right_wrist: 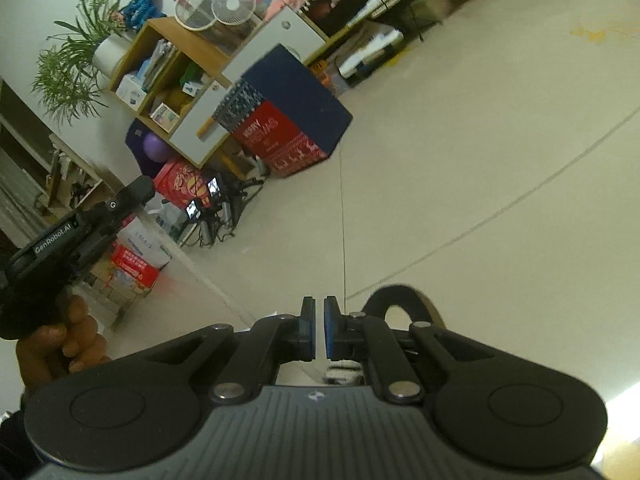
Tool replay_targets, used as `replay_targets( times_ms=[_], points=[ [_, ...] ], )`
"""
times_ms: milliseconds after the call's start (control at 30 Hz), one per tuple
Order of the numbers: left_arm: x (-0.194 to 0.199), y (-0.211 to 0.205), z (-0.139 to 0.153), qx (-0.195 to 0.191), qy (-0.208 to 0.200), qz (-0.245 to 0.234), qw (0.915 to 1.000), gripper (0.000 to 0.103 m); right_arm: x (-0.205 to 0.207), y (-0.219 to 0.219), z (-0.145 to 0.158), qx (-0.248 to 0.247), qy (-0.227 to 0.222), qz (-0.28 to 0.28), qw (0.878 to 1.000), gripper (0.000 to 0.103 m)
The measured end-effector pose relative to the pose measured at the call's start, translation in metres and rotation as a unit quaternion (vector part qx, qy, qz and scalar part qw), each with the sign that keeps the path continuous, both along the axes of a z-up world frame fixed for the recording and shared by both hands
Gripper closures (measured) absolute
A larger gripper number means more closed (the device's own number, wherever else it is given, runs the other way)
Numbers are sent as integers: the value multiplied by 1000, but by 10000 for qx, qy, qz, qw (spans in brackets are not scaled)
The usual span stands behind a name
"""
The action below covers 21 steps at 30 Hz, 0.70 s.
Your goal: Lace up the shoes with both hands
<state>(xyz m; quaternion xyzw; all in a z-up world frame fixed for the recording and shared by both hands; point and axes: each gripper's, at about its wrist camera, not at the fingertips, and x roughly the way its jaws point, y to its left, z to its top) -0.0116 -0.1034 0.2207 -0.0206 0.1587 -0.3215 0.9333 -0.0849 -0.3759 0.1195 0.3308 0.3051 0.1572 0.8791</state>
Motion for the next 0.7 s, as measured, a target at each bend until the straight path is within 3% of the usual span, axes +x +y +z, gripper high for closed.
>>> replay_targets(
  times_ms=[100,267,400,500,567,633,700],
  points=[
    [-11,-9,11,526,-392,-227,9976,101,-3,-5,10,-230,-169,-193,9994,96],
    [-24,-29,13,1355,-831,-435,9863,101,-5,-16,26,-438,-360,-380,9977,96],
    [-36,-48,2,2190,-1141,-621,9670,101,-4,-14,54,-1133,-410,-227,9925,96],
    [-44,-58,-3,2544,-1266,-725,9560,101,-2,-17,73,-1040,-473,5,9935,95],
    [-48,-61,-6,2734,-1350,-822,9488,101,3,-12,83,-1092,-444,298,9926,92],
    [-53,-65,-10,2921,-1419,-920,9413,101,9,-6,89,-1013,-336,590,9925,67],
    [-57,-69,-14,3105,-1487,-1018,9333,101,13,2,94,-951,-316,854,9913,67]
  ],
)
